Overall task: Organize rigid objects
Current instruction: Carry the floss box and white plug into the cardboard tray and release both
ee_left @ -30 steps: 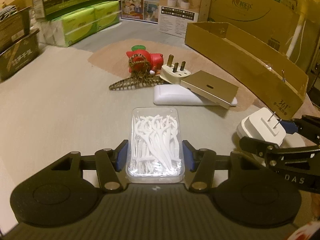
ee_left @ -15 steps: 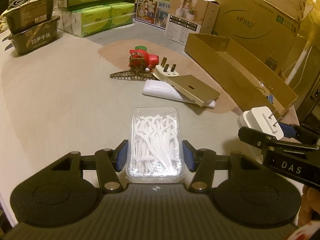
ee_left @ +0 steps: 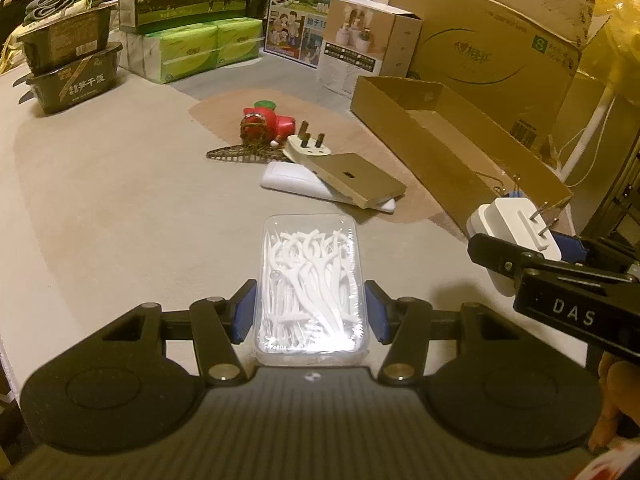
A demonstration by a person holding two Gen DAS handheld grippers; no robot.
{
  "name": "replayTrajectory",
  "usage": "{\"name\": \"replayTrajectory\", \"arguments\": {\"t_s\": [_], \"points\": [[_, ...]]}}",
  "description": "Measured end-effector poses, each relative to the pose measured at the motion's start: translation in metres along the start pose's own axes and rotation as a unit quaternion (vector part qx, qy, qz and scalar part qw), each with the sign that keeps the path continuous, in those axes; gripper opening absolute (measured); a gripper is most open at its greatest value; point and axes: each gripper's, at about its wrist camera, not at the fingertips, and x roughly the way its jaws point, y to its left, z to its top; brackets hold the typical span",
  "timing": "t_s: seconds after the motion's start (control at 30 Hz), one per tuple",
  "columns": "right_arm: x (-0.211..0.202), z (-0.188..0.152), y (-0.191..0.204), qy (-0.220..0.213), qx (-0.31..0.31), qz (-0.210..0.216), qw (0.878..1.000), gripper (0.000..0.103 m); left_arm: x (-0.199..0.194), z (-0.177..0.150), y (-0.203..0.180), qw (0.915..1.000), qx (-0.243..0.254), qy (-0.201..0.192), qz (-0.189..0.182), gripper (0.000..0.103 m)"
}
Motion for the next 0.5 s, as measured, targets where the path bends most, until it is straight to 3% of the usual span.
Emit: {"name": "replayTrajectory", "arguments": {"t_s": [0.5], "points": [[-0.018, 0.001, -0.042, -0.006, 0.015, -0.03, 0.999, 0.064, 0.004, 0.013, -0.045, 0.999, 0.021, -0.004, -0.04, 0.052]]}}
